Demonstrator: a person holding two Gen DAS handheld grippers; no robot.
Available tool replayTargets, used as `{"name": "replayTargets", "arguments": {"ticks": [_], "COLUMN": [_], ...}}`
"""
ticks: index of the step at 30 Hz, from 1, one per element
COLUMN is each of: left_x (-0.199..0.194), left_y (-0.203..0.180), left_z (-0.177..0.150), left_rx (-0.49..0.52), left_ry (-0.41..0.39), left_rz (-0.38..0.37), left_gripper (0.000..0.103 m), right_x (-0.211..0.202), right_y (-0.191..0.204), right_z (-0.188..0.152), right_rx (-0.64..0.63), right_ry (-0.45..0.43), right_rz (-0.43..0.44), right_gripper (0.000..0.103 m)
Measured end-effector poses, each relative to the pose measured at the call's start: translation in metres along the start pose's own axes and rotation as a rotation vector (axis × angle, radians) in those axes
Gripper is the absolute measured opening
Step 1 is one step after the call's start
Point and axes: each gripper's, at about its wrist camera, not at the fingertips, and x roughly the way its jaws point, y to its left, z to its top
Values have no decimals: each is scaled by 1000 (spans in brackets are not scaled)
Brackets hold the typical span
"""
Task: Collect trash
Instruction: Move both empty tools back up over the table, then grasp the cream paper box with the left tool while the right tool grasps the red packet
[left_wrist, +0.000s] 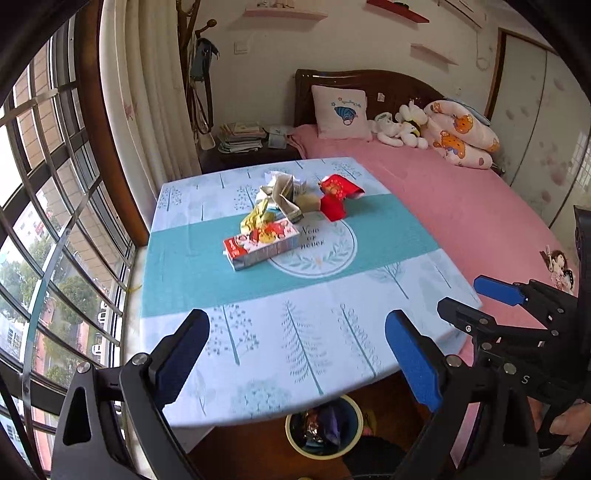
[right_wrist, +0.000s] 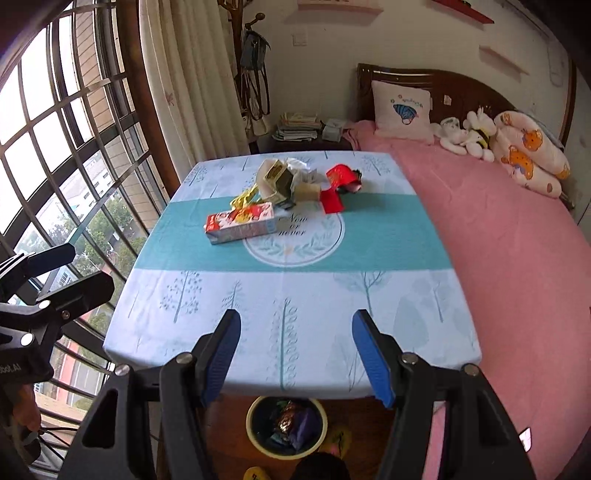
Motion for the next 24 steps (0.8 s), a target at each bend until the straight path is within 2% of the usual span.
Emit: {"name": "replayTargets", "arguments": {"ticks": [7, 16, 24], "left_x": [57, 154, 243], "left_y": [-4, -6, 10], "left_z": [47, 123, 162], "left_rx": [-36, -151, -281], "left_ry": [25, 107, 238], "left_rz": [85, 234, 230], "left_gripper": [95, 95, 95], "right_x": [63, 171, 257], "right_y": [-29, -59, -64], "right_z": [58, 136, 177], "right_rx": [-48, -202, -302], "right_ry": [-17, 61, 113], "right_rz": [-2, 5, -7], "right_gripper": [63, 63, 63]}}
